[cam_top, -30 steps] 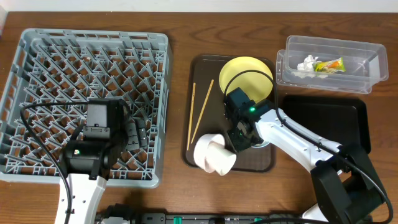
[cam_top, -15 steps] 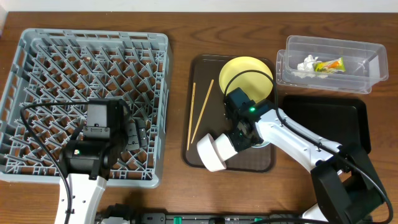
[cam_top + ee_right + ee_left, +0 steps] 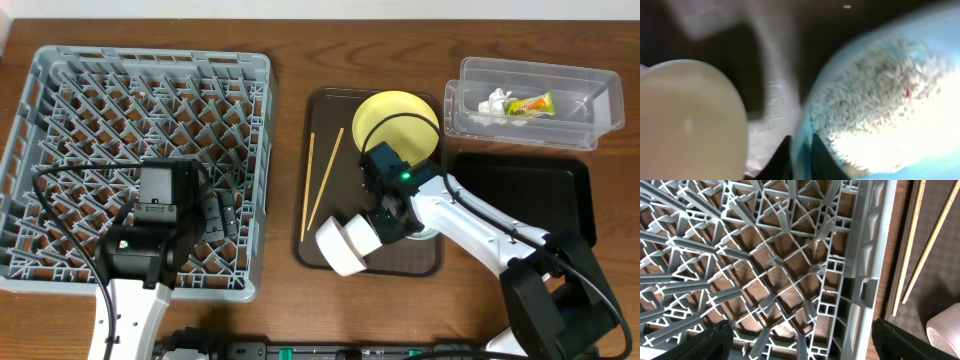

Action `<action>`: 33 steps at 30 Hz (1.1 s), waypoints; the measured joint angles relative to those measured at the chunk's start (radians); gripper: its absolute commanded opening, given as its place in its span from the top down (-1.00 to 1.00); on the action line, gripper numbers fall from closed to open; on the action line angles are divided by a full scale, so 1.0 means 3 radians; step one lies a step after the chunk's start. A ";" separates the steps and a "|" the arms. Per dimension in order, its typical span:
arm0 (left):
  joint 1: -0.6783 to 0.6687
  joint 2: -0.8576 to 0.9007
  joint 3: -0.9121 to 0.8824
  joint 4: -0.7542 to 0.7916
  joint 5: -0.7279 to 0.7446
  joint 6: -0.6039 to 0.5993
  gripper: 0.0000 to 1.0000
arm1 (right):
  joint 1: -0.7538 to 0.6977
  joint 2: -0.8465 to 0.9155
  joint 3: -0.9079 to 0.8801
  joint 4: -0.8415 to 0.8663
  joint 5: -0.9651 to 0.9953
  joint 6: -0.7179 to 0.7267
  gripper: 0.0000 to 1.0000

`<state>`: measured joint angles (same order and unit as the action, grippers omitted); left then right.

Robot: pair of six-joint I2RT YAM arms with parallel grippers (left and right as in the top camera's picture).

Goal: Sort waste into correct bins and load items into the dishwasher
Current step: 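Grasp the light-blue bowl rim with the right gripper and lift it, then tilt the light-blue bowl over the black tray to pour out crumbs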

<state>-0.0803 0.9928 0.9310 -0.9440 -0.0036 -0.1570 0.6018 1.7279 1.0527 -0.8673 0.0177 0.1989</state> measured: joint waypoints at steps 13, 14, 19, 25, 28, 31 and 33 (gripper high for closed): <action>0.0000 0.0000 0.0000 0.0000 0.0000 0.0000 -0.81 | 0.0006 -0.0005 0.0036 0.0011 0.0148 0.0032 0.98; 0.0000 0.0000 0.0000 0.0000 0.0000 0.0000 -0.81 | 0.0006 -0.0005 0.0050 0.0004 0.0155 0.0053 0.98; 0.0000 0.0000 0.0000 0.0000 0.0000 0.0000 -0.81 | -0.0043 -0.0100 0.0154 -0.0015 0.0102 0.0189 0.98; 0.0000 0.0000 0.0000 0.0000 0.0000 0.0000 -0.81 | -0.0422 -0.0451 0.0389 -0.0086 -0.0244 0.0212 0.98; 0.0000 0.0000 0.0000 -0.0001 0.0000 0.0000 -0.81 | -0.0669 -0.0618 0.0444 -0.0118 -0.0427 0.0206 0.98; 0.0000 0.0000 0.0000 -0.0001 0.0000 0.0000 -0.82 | -0.0969 -0.0743 0.0458 -0.0168 -0.0559 0.0202 0.98; 0.0000 0.0000 0.0000 -0.0001 0.0000 0.0000 -0.81 | -0.1221 -0.0772 0.0459 -0.0179 -0.0669 0.0200 0.98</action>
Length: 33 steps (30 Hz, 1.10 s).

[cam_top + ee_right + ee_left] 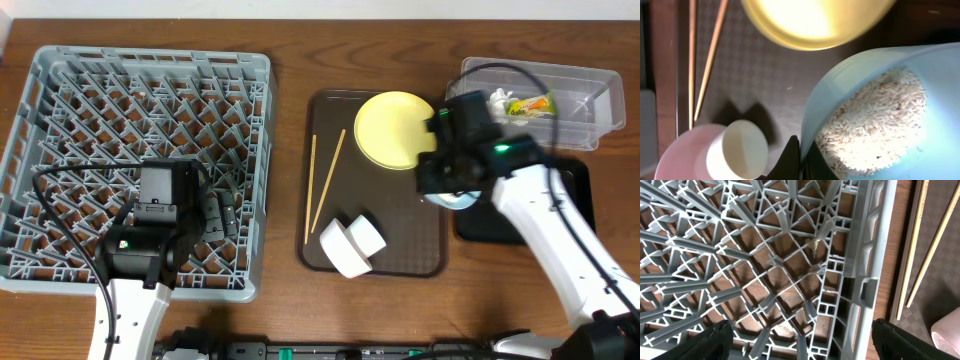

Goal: Sort waste into correct bins and load items into the dishwasher
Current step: 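Tilt the light-blue bowl over the black tray to pour out crumbs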

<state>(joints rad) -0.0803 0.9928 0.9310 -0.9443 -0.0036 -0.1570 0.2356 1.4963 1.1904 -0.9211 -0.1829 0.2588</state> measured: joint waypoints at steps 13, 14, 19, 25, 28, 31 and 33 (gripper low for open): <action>0.0000 0.0000 0.0000 -0.0008 0.0000 0.0000 -0.81 | -0.1472 0.0365 -0.0008 0.0038 -0.1423 -0.0637 0.98; 0.0000 0.0000 0.0000 -0.0008 0.0000 0.0000 -0.81 | -0.1573 0.0432 -0.0011 0.0029 -0.1572 -0.0730 0.98; 0.0000 0.0000 0.0000 -0.0009 0.0000 0.0000 -0.81 | -0.1923 0.0702 -0.0046 0.0010 -0.2126 -0.1062 0.98; 0.0000 0.0000 0.0000 -0.0009 0.0000 0.0000 -0.81 | -0.2285 0.1026 -0.0051 0.0006 -0.2778 -0.1400 0.98; 0.0000 0.0000 0.0000 -0.0019 0.0000 0.0000 -0.81 | -0.2439 0.1205 -0.0051 -0.0008 -0.3089 -0.1503 0.98; 0.0000 0.0000 0.0000 -0.0046 0.0000 0.0000 -0.81 | -0.2575 0.1382 -0.0051 -0.0019 -0.3342 -0.1558 0.97; 0.0000 0.0000 0.0000 -0.0052 0.0000 0.0000 -0.81 | -0.2654 0.1476 -0.0052 -0.0039 -0.3492 -0.1602 0.98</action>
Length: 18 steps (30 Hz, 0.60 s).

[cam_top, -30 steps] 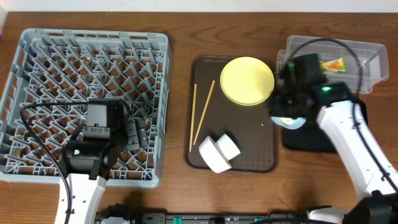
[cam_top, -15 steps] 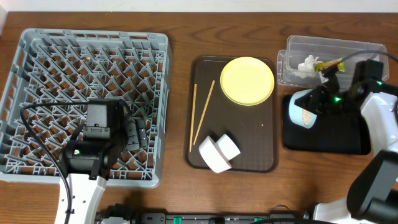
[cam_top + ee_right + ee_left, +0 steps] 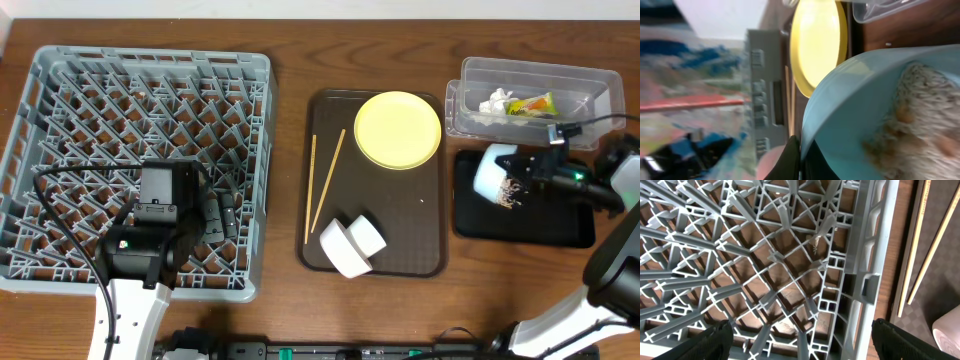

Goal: Sort waste into correct bins and load items into the dishwasher
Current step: 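Tilt the light-blue bowl over the black tray to pour out crumbs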

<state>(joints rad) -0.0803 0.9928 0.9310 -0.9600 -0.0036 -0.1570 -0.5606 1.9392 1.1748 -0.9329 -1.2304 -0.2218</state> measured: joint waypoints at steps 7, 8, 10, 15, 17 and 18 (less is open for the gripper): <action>0.0000 0.0000 0.0000 -0.0005 0.0000 0.0000 -0.81 | -0.0212 0.0137 -0.0011 -0.0081 -0.0444 -0.0084 0.98; 0.0000 0.0000 0.0000 -0.0006 0.0000 0.0000 -0.82 | -0.0247 0.0140 -0.0011 -0.0094 -0.0512 -0.0085 0.98; 0.0000 0.0000 0.0000 -0.0006 0.0000 0.0000 -0.81 | -0.0306 0.0141 -0.0011 -0.0117 -0.0605 -0.0092 0.98; 0.0000 0.0000 0.0000 -0.0006 0.0000 0.0000 -0.81 | -0.0506 0.0141 -0.0013 -0.0140 -0.0760 -0.0098 0.98; -0.0001 0.0000 0.0000 -0.0008 0.0000 0.0000 -0.81 | -0.0598 0.0141 -0.0013 -0.0165 -0.0788 -0.0098 0.98; -0.0001 0.0000 0.0000 -0.0008 0.0000 0.0000 -0.81 | -0.0643 0.0141 -0.0013 -0.0178 -0.0795 -0.0098 0.98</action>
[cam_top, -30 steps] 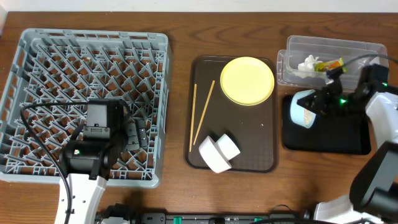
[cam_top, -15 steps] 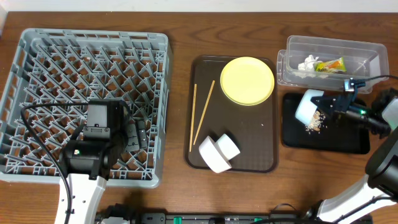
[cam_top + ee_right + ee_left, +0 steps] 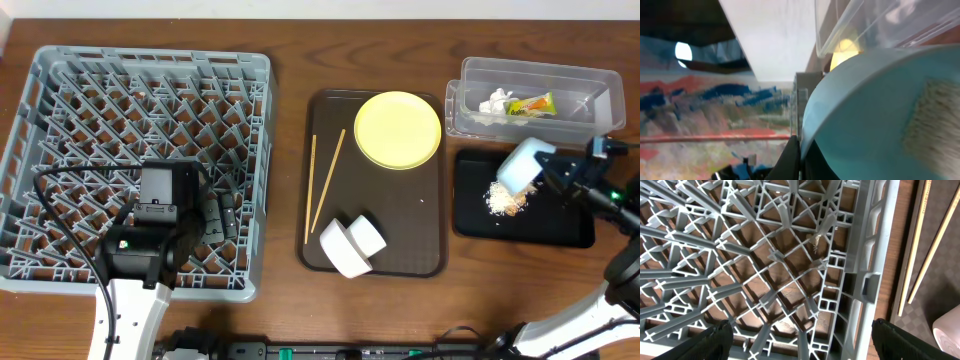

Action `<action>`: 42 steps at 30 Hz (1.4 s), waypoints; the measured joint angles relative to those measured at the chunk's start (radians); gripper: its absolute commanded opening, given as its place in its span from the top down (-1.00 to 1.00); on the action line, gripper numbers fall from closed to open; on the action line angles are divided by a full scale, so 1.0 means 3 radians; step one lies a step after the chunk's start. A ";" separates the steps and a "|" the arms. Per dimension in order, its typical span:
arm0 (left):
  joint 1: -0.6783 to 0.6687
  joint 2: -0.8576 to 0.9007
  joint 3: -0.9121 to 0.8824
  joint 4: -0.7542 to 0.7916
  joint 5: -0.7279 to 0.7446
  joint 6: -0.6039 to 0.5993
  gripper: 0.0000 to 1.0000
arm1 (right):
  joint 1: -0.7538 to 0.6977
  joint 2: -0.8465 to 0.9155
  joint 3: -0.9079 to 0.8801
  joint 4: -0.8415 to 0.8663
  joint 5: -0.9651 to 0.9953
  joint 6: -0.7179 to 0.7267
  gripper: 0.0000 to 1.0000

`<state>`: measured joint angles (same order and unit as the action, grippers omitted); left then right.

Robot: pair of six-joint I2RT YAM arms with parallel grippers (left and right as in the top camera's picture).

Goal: Sort waste into correct bins and load items into the dishwasher
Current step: 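Tilt the light-blue bowl over the black tray to pour out crumbs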

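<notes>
My right gripper (image 3: 548,172) is shut on the rim of a light blue bowl (image 3: 524,163), held tipped on its side over the black tray (image 3: 560,225). A small pile of rice (image 3: 503,200) lies on that tray under the bowl. In the right wrist view the bowl (image 3: 875,115) fills the frame, its rim pinched at my right gripper (image 3: 801,150), with a little rice still inside. My left gripper (image 3: 802,347) hangs open over the grey dish rack (image 3: 60,90), holding nothing.
A brown tray (image 3: 420,240) holds a yellow plate (image 3: 397,130), two chopsticks (image 3: 322,185) and a pink and a white cup (image 3: 350,243) lying together. A clear bin (image 3: 580,125) with wrappers stands at the back right, behind the black tray.
The bowl has shifted a little to the right and tipped further. The rice that was spilling from it now lies as a pile on the black tray. My left arm is unchanged.
My right gripper first held the rice-filled bowl low on the brown tray beside the cups. Then it held the bowl at that tray's right edge by the yellow plate. Then the bowl was tipped over the black tray, where the rice now lies.
</notes>
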<state>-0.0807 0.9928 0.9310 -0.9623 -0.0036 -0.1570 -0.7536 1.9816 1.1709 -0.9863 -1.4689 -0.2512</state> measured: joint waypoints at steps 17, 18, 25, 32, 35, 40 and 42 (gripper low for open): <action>0.0000 0.0000 0.0000 0.0000 0.0000 0.0000 -0.81 | -0.0481 0.0000 0.0000 -0.0055 -0.0056 0.0003 0.98; 0.0001 0.0000 0.0000 0.0000 0.0000 0.0000 -0.81 | -0.0469 0.0000 0.0000 -0.0081 -0.0058 0.0003 0.98; 0.0001 0.0000 0.0000 0.0000 0.0000 0.0000 -0.81 | -0.0210 0.0000 0.0000 -0.0156 -0.0069 0.0003 0.97; 0.0001 0.0000 0.0000 -0.0024 0.0000 0.0000 -0.81 | 0.0201 0.0000 0.0000 -0.0153 -0.0144 0.0172 0.98; 0.0000 0.0000 0.0000 -0.0032 0.0000 0.0000 -0.81 | 0.0244 0.0000 0.0000 -0.0151 -0.0150 0.0345 0.98; 0.0001 0.0000 0.0000 -0.0036 0.0000 0.0000 -0.81 | 0.0242 0.0000 0.0000 -0.0191 -0.0139 0.0426 0.98; 0.0001 0.0000 0.0000 -0.0037 0.0000 0.0000 -0.81 | 0.0256 0.0000 0.0000 -0.0331 -0.0109 0.0408 0.98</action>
<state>-0.0803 0.9928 0.9310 -0.9733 -0.0036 -0.1570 -0.6769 1.9816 1.1709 -1.0855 -1.5017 -0.1287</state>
